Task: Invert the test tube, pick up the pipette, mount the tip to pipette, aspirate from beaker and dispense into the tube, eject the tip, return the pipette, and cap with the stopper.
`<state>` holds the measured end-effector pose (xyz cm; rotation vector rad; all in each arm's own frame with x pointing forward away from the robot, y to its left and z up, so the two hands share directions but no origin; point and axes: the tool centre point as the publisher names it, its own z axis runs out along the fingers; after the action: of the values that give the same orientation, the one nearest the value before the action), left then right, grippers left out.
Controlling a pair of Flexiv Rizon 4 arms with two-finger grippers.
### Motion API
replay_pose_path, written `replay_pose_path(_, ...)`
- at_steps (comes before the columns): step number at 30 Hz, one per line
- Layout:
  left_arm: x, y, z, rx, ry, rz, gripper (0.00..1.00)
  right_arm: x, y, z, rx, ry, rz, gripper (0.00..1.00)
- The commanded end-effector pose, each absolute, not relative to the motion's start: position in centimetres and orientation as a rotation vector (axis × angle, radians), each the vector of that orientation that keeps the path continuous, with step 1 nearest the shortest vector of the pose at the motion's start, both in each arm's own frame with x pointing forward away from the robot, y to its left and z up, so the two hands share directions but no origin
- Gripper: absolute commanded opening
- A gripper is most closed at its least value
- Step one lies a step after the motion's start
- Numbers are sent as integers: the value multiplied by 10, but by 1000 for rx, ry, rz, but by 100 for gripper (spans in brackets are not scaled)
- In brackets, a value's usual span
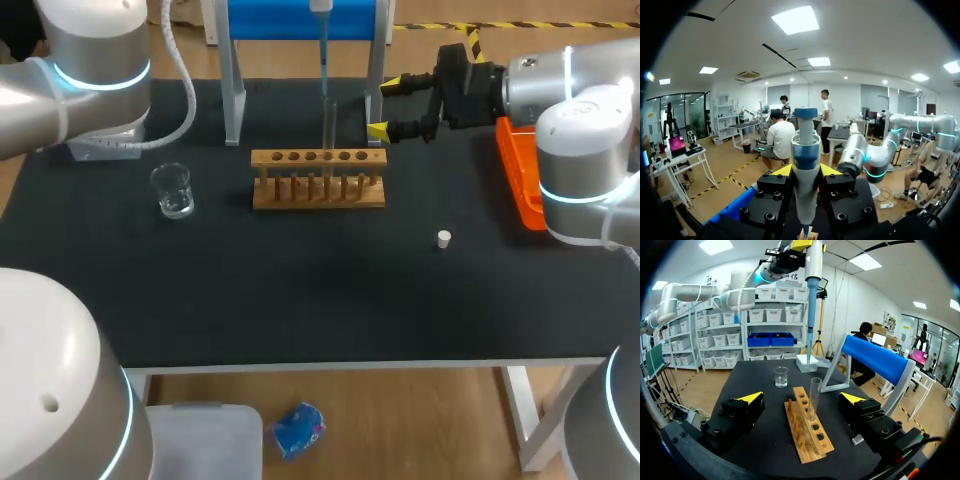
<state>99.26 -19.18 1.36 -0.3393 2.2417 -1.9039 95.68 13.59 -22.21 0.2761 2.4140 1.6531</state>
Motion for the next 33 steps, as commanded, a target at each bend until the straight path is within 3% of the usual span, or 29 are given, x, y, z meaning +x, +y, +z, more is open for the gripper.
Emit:
replay_pose_path(1,1004,-198,11,-341,2256,-1922,0,956,136,-223,276,2412,1652,100)
replay_pose_path(33,1023,-188,-27,-406,2268,-1901,0,956,136,-223,276,2412,1652,100)
